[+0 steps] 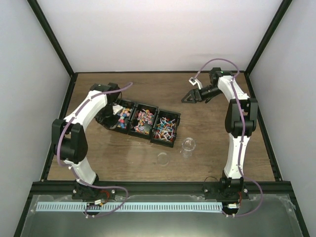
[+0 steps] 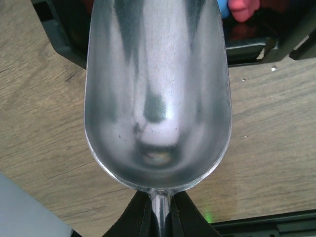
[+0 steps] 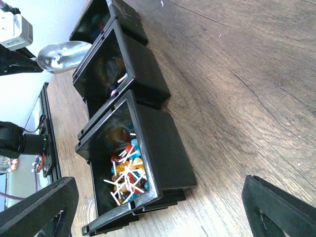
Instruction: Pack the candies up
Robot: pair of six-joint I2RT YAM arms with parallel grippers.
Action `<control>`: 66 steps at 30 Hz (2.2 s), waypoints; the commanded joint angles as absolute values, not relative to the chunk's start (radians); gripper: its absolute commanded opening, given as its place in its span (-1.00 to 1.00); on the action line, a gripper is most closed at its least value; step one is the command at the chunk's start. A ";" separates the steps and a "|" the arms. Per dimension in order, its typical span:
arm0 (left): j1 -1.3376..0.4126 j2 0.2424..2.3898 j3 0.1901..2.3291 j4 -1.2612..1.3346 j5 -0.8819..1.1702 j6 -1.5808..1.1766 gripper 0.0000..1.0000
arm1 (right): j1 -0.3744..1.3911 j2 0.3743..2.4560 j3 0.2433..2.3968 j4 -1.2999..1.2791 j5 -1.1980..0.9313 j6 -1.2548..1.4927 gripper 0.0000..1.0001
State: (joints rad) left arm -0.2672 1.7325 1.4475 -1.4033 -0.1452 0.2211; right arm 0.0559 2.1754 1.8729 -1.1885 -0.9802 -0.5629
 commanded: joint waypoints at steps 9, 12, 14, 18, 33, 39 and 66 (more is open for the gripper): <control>-0.277 1.828 1.524 -1.414 -0.188 0.199 -0.92 | 0.060 2.133 1.861 -1.174 -0.989 -0.549 0.90; -0.283 1.853 1.534 -1.414 -0.198 0.200 -0.92 | 0.060 2.134 1.863 -1.172 -0.989 -0.542 0.91; -0.284 1.870 1.548 -1.413 -0.200 0.198 -0.92 | 0.060 2.134 1.866 -1.174 -0.987 -0.541 0.91; -0.285 1.900 1.569 -1.413 -0.180 0.198 -0.92 | 0.060 2.137 1.868 -1.178 -0.980 -0.546 0.91; -0.285 1.972 1.609 -1.302 -0.138 0.195 -0.92 | 0.060 2.171 1.923 -1.207 -0.989 -0.554 0.91; -0.285 1.938 1.537 -1.250 -0.136 0.188 -0.92 | 0.060 2.173 1.931 -1.217 -0.993 -0.567 0.91; -0.282 1.947 1.451 -1.009 -0.118 0.169 -0.92 | 0.156 2.214 2.009 -1.071 -1.088 -0.459 0.88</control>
State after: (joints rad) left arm -0.2802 1.9030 1.4822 -1.0824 -0.1505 0.1787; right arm 0.1600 2.2318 2.0224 -1.0786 -1.0775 -0.4545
